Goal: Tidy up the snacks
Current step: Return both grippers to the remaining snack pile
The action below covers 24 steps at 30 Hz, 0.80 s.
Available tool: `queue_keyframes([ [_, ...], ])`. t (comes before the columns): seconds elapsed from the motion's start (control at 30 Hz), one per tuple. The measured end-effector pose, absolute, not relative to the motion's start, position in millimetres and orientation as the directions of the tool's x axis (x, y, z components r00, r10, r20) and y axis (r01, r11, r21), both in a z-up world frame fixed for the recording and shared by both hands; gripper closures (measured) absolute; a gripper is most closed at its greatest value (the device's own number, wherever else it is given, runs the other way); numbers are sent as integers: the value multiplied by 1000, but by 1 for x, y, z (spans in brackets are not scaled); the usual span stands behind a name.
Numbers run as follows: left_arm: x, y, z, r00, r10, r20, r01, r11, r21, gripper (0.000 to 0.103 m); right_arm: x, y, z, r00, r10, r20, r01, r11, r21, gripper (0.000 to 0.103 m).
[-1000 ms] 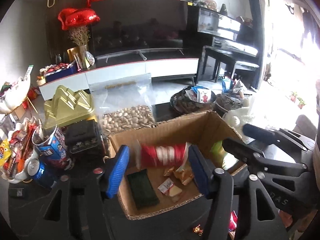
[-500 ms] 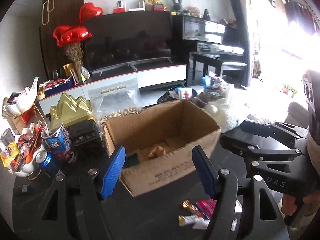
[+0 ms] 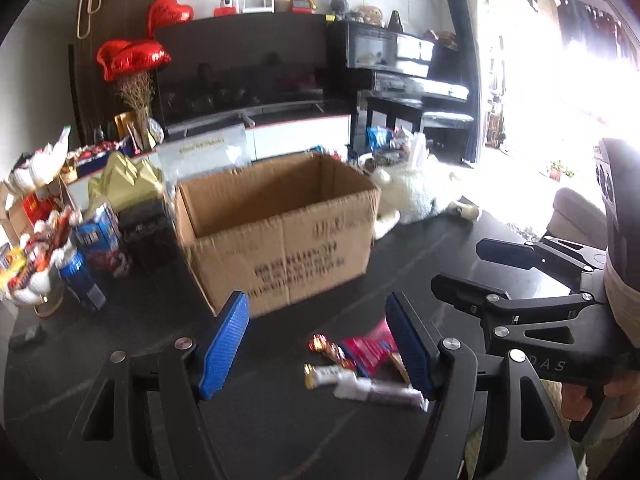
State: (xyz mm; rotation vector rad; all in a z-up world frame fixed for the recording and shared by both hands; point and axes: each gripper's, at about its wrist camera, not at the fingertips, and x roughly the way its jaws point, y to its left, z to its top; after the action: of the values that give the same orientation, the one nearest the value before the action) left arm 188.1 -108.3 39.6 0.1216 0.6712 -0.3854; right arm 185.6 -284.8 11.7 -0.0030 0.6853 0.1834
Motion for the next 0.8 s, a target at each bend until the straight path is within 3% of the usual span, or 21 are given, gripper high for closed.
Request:
queue_keyframes([
  [0.5,177,-106,-34,624,-256,-738,362,932,-16,33,180,-278,-68,619,164,-768,-179,982,65,36],
  [0.8,185,-106,-67,539,-282,-794,362,928,-84,33,193,-279,-100,564,143,-813,-157,986,65,36],
])
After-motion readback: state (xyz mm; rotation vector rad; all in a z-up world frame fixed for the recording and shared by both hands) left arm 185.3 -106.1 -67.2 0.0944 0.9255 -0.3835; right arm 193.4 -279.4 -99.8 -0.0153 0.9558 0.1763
